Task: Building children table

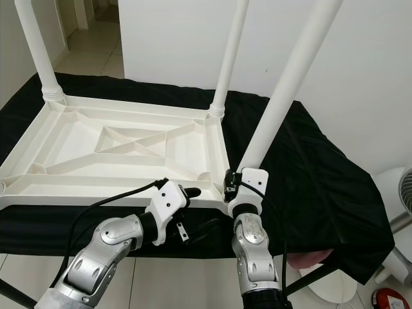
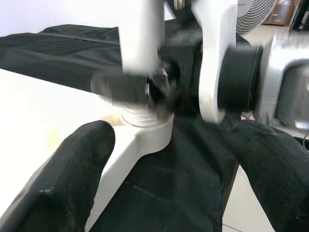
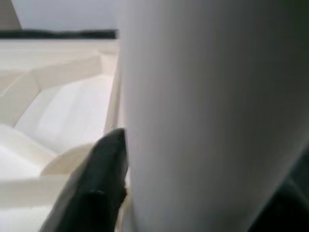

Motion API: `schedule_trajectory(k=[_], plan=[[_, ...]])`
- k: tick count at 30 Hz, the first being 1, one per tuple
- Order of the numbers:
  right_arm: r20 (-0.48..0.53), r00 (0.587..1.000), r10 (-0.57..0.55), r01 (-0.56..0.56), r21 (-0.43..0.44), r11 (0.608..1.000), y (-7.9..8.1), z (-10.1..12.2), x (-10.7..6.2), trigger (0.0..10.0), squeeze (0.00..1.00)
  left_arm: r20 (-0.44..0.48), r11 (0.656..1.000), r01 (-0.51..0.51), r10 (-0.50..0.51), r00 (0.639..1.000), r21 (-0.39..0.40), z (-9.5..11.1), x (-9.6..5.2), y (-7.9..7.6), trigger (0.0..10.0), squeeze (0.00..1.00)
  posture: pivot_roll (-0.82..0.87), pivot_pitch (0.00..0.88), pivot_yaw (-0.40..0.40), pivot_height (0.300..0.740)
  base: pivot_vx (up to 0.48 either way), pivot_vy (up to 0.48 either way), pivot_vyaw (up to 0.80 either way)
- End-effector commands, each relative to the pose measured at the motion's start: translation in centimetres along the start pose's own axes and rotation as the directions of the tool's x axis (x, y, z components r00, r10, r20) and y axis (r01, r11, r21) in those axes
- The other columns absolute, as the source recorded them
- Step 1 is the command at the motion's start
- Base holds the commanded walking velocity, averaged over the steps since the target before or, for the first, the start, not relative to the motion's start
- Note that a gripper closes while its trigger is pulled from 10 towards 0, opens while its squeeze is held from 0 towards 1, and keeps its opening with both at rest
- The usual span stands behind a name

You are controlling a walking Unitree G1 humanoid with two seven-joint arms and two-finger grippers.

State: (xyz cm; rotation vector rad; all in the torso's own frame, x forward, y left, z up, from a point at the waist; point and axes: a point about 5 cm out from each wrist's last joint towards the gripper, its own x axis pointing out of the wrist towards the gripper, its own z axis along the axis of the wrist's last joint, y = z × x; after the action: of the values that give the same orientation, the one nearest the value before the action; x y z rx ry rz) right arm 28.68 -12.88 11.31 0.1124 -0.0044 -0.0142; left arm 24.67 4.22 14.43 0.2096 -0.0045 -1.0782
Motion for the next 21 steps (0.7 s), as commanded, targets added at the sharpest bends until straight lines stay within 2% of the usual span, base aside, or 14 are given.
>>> schedule_trajectory(k=[1, 14, 15, 16, 18, 21], plan=[[-0.061, 0.998, 0.007, -0.005, 0.04, 0.999, 0.6, -1.15, -0.42, 10.0, 1.0, 0.004, 0.996, -0.084, 0.084, 0.996, -0.002, -0.03, 0.11, 0.1, 10.0, 0.0, 0.02, 0.0, -0.135, 0.74, 0.0, 0.0, 0.0], [-0.03, 0.997, 0.064, -0.064, -0.007, 0.998, 0.32, -0.69, -0.29, 10.0, 1.0, 0.006, 0.995, -0.099, 0.099, 0.995, -0.002, 0.0, 0.08, 0.25, 10.0, 0.0, 0.02, 0.0, -0.143, 0.74, 0.0, 0.0, 0.0], [-0.03, 0.994, 0.102, -0.102, -0.004, 0.995, 0.26, -0.71, -0.22, 10.0, 0.02, 0.008, 0.995, -0.104, 0.104, 0.995, -0.003, 0.04, 0.1, 0.33, 10.0, 0.0, 0.02, 0.0, -0.146, 0.74, 0.0, 0.0, 0.0], [-0.03, 0.994, 0.102, -0.102, -0.004, 0.995, 0.26, -0.71, -0.22, 10.0, 0.02, 0.008, 0.995, -0.104, 0.104, 0.995, -0.003, 0.04, 0.1, 0.33, 10.0, 0.0, 0.02, 0.0, -0.146, 0.74, 0.0, 0.0, 0.0], [-0.024, 0.977, 0.213, -0.213, -0.023, 0.977, 0.05, -0.77, 0.12, 10.0, 0.0, 0.012, 0.994, -0.112, 0.112, 0.994, -0.003, 0.15, 0.16, 0.44, 10.0, 0.0, 0.02, 0.0, -0.146, 0.74, 0.0, 0.0, 0.0], [-0.022, 0.974, 0.226, -0.227, -0.032, 0.973, -0.23, -0.7, 0.31, 10.0, 0.0, 0.013, 0.994, -0.112, 0.112, 0.994, -0.003, 0.19, 0.17, 0.45, 10.0, 0.0, 0.02, 0.0, -0.142, 0.74, 0.0, 0.0, 0.0]])
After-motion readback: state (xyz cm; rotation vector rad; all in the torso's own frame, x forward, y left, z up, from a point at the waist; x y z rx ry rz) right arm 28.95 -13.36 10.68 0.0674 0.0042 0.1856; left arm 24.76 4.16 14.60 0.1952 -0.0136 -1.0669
